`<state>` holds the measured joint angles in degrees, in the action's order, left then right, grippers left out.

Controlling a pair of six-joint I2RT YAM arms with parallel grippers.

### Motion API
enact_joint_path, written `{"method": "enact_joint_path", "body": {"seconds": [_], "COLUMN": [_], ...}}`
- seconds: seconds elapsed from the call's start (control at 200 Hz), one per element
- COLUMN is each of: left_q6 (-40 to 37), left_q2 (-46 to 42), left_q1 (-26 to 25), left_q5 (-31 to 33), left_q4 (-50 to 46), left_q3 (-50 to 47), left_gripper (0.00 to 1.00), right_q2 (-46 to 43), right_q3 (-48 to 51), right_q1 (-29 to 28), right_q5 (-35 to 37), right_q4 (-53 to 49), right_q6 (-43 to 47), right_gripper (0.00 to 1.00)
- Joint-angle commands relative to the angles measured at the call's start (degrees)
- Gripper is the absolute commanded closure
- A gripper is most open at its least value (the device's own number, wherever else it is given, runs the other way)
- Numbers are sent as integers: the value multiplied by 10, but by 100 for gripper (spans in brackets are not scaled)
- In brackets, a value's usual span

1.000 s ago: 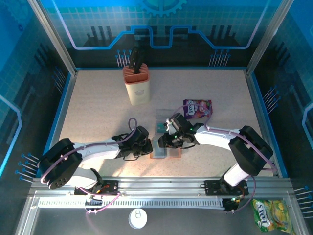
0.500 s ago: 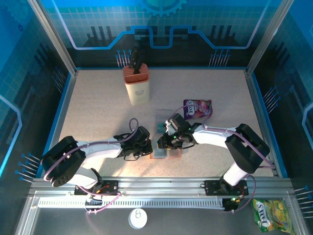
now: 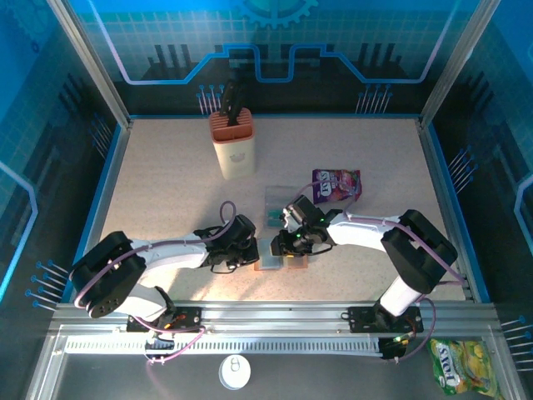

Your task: Take the credit cards out of the card holder

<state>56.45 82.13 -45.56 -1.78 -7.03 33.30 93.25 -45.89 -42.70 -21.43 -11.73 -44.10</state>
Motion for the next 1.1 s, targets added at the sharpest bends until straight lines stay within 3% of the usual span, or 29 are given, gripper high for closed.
{"method": "enact_joint_path", "body": {"seconds": [0.0,0.34,0.565,1.096], "left_q6": [-14,-14,-15,-22], "left_q2": [-8,-15,-29,-21], "left_q1": [-2,-2,-2,-2], "left_q5": [12,16,19,-10], "left_q4": [-32,-37,-43,1], "left_q3": [8,6,11,8], "left_gripper": [100,100,100,100], "right_q2": [2,-24,5,-18], "right_q3": [-13,-18,-19,-17], "right_q1": [-5,-5,-5,-10], "right_q5": [23,42,30,-10], "right_q4": [-37,-56,-57,14], "right_q6": [13,17,20,-10], "right_gripper": [67,67,67,68]}}
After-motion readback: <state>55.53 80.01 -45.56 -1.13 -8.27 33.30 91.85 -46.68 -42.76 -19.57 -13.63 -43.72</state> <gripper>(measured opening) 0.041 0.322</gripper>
